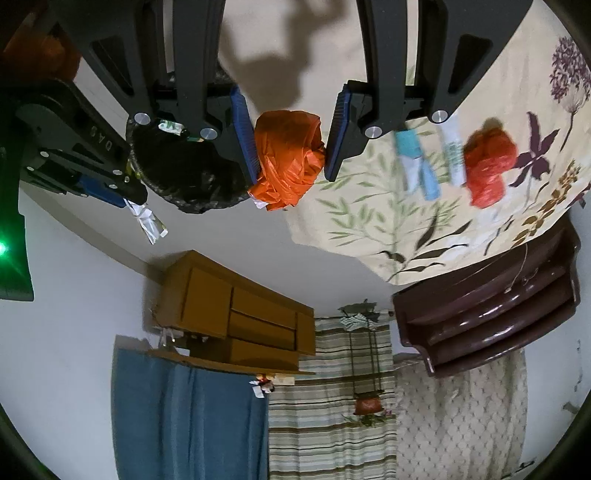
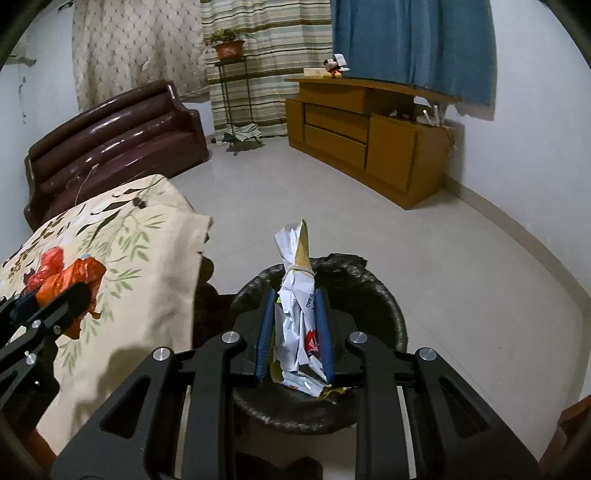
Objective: Collect trash
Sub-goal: 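Carry the orange bag and white wrapper over the black bin, then open both grippers to drop the bag and wrapper into the bin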
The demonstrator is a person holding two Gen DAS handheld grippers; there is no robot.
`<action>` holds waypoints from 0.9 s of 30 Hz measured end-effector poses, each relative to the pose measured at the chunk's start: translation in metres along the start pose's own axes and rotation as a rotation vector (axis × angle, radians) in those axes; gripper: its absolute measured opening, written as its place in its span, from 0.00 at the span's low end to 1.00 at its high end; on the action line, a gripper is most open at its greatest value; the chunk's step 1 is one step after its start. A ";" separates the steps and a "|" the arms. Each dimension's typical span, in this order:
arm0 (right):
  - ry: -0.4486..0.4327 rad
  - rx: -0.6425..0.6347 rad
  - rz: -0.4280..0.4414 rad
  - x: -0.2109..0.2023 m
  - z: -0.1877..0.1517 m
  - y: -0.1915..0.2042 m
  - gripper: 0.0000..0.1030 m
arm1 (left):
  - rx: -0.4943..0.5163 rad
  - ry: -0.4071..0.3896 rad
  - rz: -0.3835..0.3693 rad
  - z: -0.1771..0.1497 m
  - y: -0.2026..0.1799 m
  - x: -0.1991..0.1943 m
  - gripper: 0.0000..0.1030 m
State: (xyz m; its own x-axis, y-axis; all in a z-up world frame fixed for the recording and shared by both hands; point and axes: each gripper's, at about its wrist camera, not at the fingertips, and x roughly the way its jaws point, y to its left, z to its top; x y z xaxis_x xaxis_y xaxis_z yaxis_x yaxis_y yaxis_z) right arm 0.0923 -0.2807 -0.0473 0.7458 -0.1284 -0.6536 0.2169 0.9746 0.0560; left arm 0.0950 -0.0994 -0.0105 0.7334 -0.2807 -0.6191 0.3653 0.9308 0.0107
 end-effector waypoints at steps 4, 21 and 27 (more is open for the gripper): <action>0.007 0.021 -0.008 0.009 0.002 -0.009 0.21 | 0.026 0.014 -0.010 0.005 -0.015 0.015 0.36; 0.041 0.081 -0.026 0.050 0.005 -0.043 0.21 | 0.071 0.080 -0.017 0.023 -0.051 0.071 0.36; 0.055 0.098 -0.024 0.060 0.003 -0.049 0.23 | 0.084 0.104 -0.023 0.020 -0.058 0.080 0.39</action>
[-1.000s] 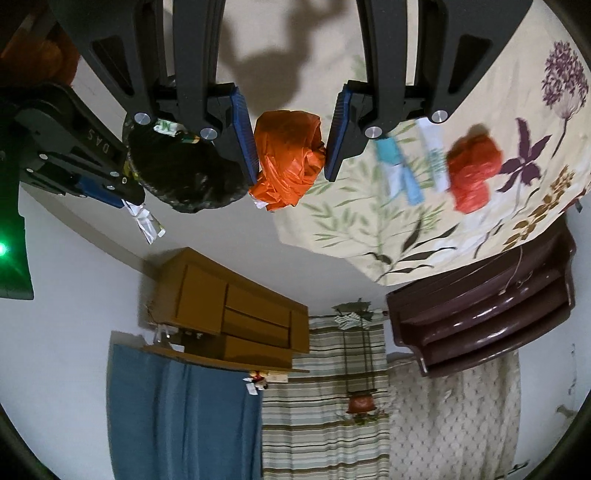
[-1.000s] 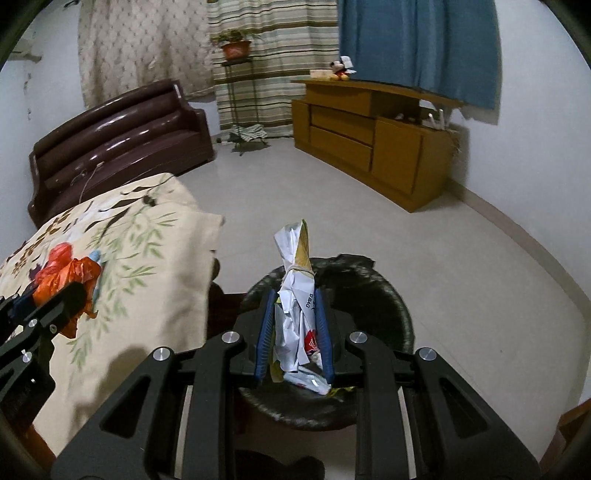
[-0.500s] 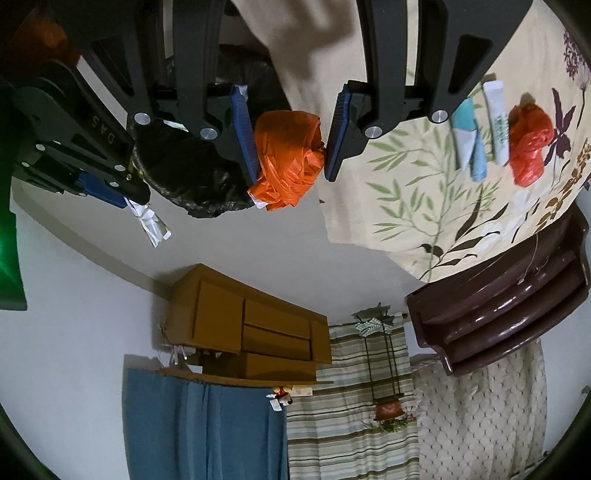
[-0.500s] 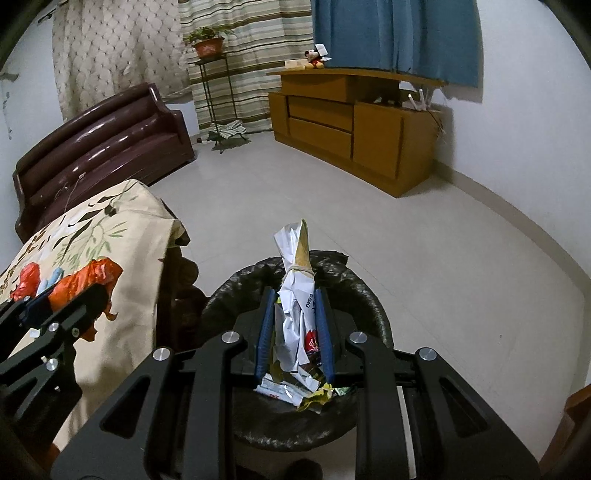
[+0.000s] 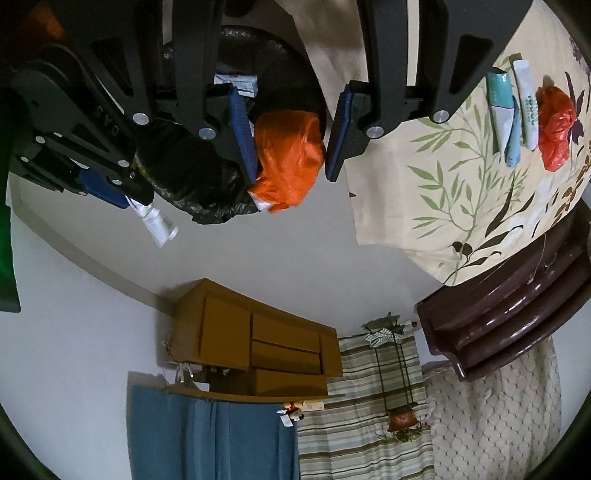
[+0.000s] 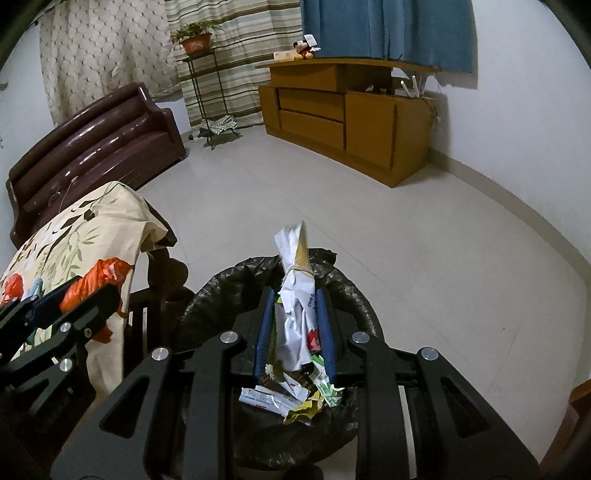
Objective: Collect trash
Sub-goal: 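Open both grippers to drop the bag and wrapper into the bin, then move both open grippers back over the remaining trash on the bed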
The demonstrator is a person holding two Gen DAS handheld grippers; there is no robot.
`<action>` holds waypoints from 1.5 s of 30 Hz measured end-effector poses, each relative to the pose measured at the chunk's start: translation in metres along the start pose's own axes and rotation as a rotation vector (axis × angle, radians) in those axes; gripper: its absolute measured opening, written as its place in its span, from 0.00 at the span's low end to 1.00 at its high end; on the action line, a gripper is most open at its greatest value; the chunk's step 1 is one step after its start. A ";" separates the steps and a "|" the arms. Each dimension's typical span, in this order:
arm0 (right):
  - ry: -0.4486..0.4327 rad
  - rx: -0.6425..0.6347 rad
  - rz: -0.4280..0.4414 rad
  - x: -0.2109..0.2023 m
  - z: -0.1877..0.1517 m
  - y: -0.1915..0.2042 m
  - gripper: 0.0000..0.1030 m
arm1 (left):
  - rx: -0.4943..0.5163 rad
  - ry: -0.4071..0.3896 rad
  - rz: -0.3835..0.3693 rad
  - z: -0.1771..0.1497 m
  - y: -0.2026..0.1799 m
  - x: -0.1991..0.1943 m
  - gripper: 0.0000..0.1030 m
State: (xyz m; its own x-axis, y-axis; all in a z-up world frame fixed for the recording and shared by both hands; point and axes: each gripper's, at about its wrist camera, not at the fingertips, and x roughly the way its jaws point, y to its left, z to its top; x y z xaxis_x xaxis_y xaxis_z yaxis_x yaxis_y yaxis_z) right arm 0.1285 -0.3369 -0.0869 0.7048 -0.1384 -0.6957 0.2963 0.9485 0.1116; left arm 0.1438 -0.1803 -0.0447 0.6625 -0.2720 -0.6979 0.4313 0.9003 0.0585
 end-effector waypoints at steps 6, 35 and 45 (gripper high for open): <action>0.001 0.016 -0.010 0.004 -0.001 -0.005 0.33 | -0.039 0.012 -0.001 -0.001 0.006 0.000 0.50; -0.001 -0.089 0.088 -0.024 -0.011 0.084 0.53 | -0.181 -0.021 0.135 -0.040 0.113 -0.063 0.62; 0.002 -0.168 0.159 -0.035 -0.014 0.144 0.53 | -0.262 -0.035 0.226 -0.056 0.170 -0.085 0.62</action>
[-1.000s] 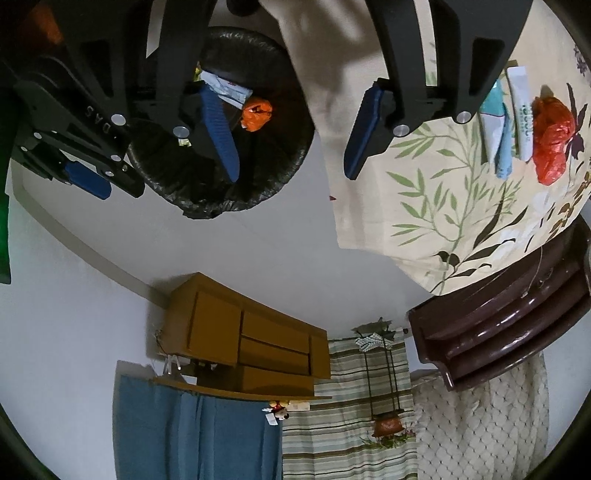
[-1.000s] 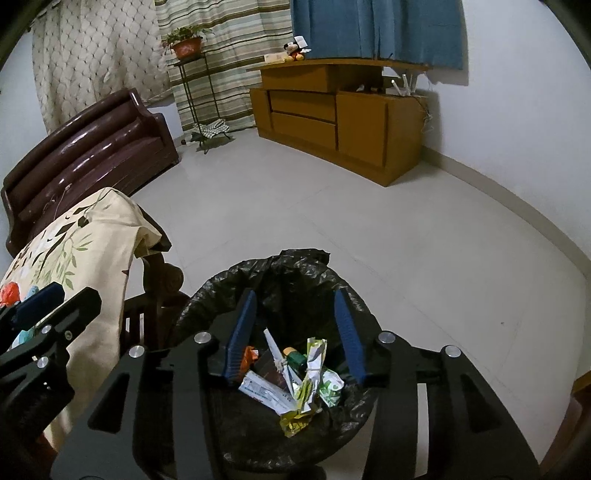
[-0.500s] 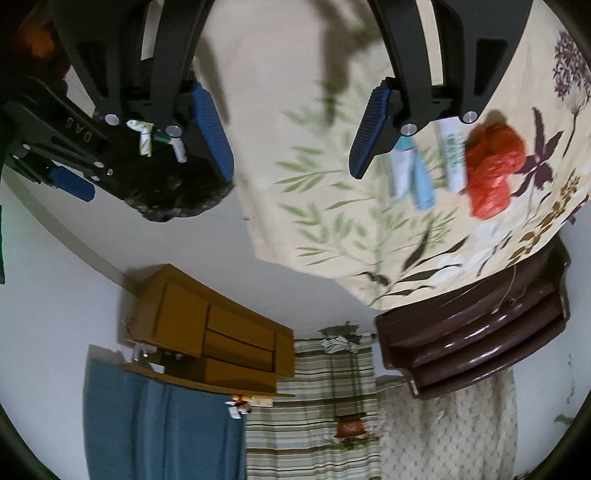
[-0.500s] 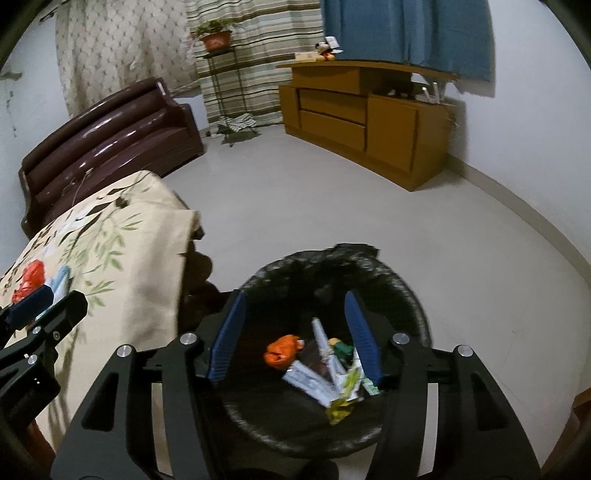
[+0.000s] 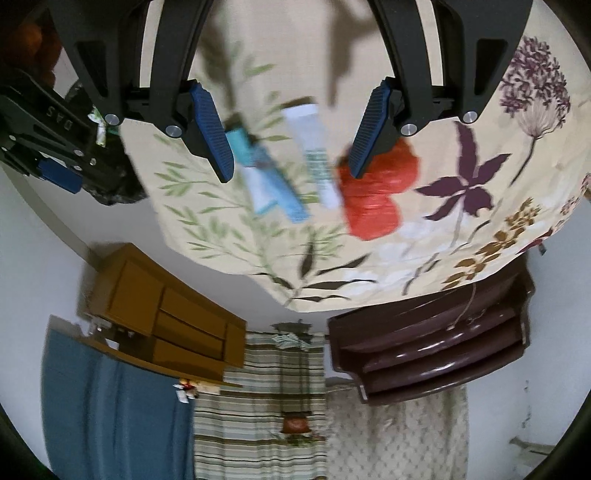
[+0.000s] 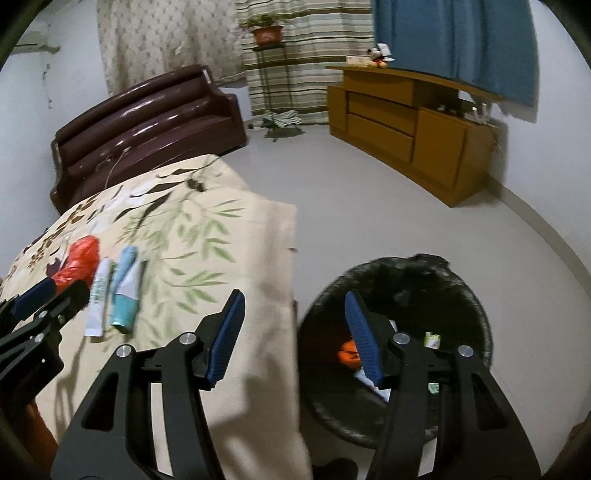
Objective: Collect trash
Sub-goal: 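Move both open grippers back over the remaining trash on the bed, then grasp the red plastic bag bundle with the left gripper while the right grasps the teal tube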
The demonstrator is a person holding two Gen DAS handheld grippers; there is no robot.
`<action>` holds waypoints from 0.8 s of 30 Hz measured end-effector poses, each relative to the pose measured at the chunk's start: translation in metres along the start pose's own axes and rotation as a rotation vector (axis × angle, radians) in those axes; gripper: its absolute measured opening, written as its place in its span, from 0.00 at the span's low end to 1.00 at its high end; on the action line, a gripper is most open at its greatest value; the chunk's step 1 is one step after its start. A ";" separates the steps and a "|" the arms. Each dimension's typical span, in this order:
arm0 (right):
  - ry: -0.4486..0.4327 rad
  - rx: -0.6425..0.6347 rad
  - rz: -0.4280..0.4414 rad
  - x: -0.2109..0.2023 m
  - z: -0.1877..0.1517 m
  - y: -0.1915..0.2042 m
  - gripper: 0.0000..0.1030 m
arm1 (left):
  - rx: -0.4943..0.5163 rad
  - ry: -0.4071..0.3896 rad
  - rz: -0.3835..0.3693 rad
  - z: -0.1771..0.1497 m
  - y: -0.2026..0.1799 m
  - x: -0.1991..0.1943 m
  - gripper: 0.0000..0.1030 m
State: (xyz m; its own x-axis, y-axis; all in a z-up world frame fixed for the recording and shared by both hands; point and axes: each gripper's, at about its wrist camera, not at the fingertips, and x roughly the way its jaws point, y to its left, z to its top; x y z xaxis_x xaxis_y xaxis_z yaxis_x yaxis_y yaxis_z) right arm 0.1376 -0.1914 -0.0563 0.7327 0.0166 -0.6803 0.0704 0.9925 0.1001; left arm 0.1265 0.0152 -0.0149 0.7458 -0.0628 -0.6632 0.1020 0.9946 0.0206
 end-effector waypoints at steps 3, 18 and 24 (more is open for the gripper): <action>0.002 -0.025 0.019 0.001 0.002 0.019 0.53 | -0.020 0.000 0.029 0.001 0.018 0.002 0.62; 0.029 -0.084 0.065 0.021 0.014 0.065 0.54 | -0.059 0.067 0.064 0.008 0.063 0.041 0.66; 0.041 -0.098 0.068 0.028 0.015 0.070 0.54 | -0.049 0.107 0.016 0.006 0.063 0.050 0.57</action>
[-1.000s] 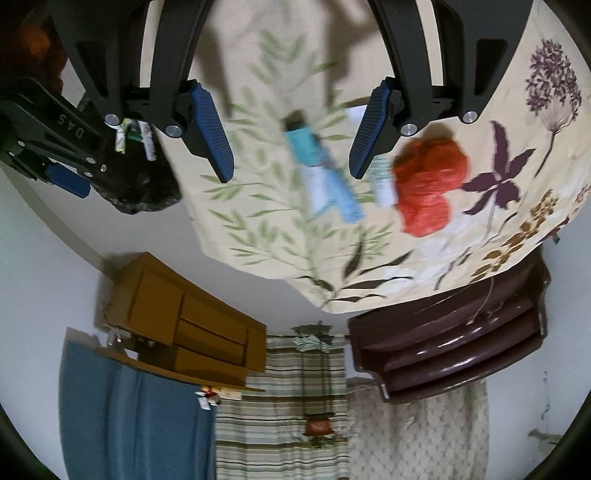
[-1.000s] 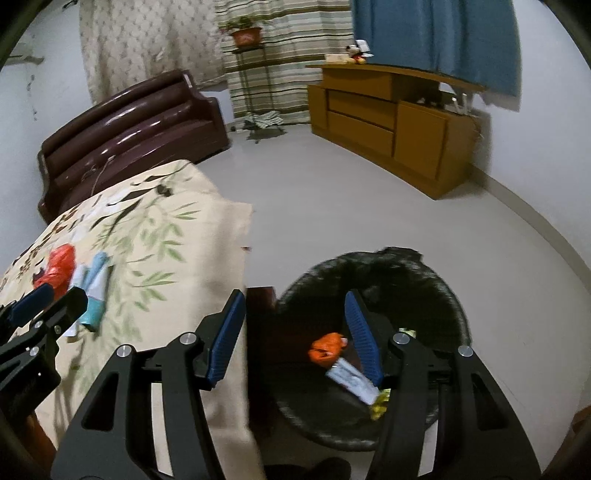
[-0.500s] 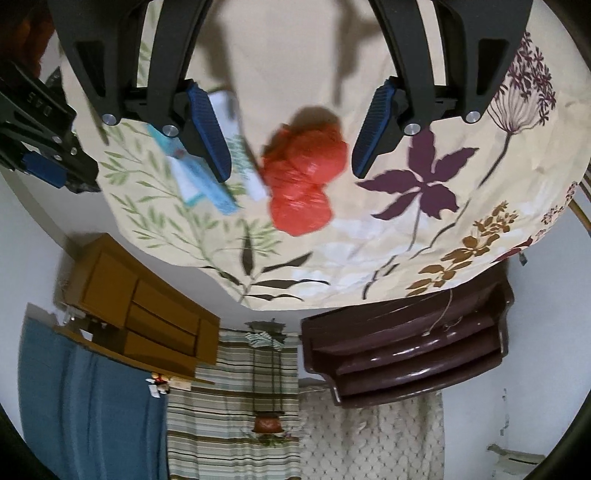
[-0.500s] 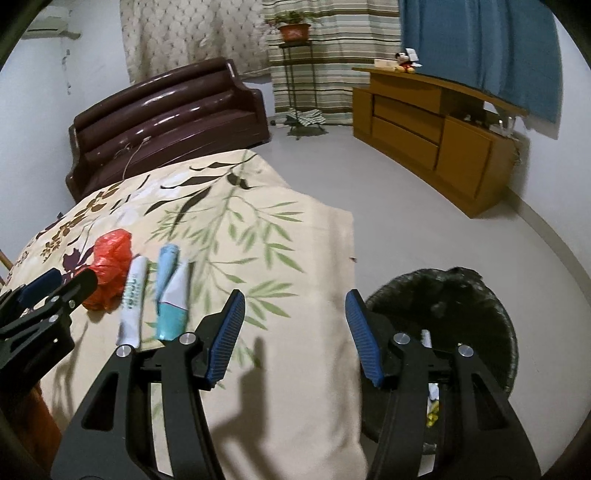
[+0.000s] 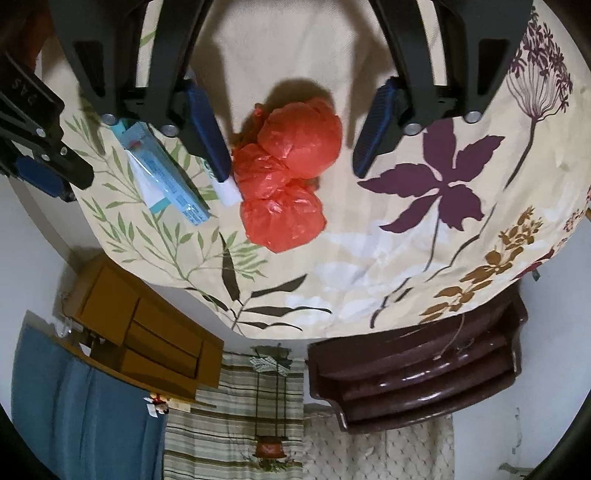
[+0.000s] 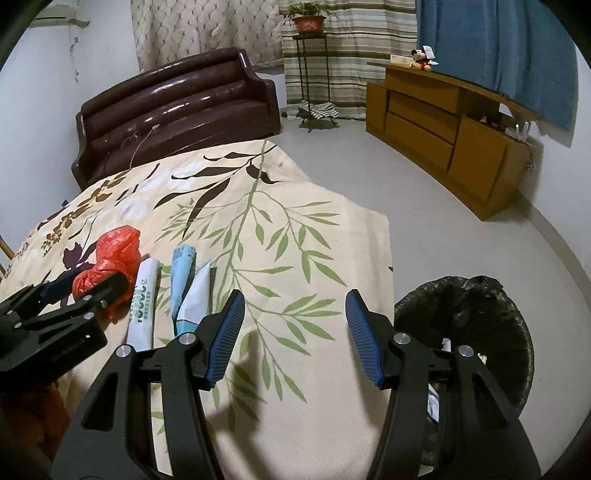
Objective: Collect trash
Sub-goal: 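Grasp the red plastic bag bundle with the left gripper while the right grasps the teal tube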
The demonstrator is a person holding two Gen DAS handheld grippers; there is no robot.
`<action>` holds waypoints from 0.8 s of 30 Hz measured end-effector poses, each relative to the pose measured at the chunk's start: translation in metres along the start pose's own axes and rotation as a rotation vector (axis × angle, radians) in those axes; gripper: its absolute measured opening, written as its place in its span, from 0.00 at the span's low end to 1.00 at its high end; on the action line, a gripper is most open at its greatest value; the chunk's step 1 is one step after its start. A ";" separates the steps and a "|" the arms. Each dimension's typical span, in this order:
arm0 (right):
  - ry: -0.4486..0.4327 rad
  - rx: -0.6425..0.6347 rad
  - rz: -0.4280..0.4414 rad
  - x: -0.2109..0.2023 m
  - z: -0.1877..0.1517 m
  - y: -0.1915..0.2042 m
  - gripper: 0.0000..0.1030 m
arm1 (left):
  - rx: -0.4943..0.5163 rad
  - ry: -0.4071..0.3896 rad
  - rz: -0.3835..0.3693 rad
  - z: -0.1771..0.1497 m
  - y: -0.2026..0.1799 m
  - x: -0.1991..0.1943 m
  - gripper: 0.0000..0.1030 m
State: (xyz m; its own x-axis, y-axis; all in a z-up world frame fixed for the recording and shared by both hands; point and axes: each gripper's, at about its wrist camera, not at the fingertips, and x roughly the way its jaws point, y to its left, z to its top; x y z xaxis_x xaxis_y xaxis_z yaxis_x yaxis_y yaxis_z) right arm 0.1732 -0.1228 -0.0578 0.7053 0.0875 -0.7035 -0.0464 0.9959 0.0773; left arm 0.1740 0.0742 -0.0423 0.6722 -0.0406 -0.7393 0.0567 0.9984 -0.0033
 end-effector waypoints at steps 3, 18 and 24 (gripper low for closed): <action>0.002 -0.004 -0.002 0.002 0.001 0.002 0.54 | 0.012 0.003 -0.012 0.000 -0.002 0.001 0.48; 0.003 -0.033 0.013 0.002 0.003 0.015 0.54 | 0.001 -0.022 -0.016 -0.007 0.013 -0.017 0.44; 0.013 -0.064 0.019 0.007 0.006 0.034 0.54 | -0.018 -0.031 0.007 -0.012 0.032 -0.028 0.44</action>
State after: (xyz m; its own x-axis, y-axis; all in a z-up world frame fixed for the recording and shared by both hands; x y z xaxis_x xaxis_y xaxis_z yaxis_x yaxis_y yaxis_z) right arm 0.1804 -0.0885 -0.0558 0.6943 0.1065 -0.7118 -0.1052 0.9934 0.0460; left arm 0.1478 0.1076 -0.0300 0.6953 -0.0345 -0.7179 0.0391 0.9992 -0.0102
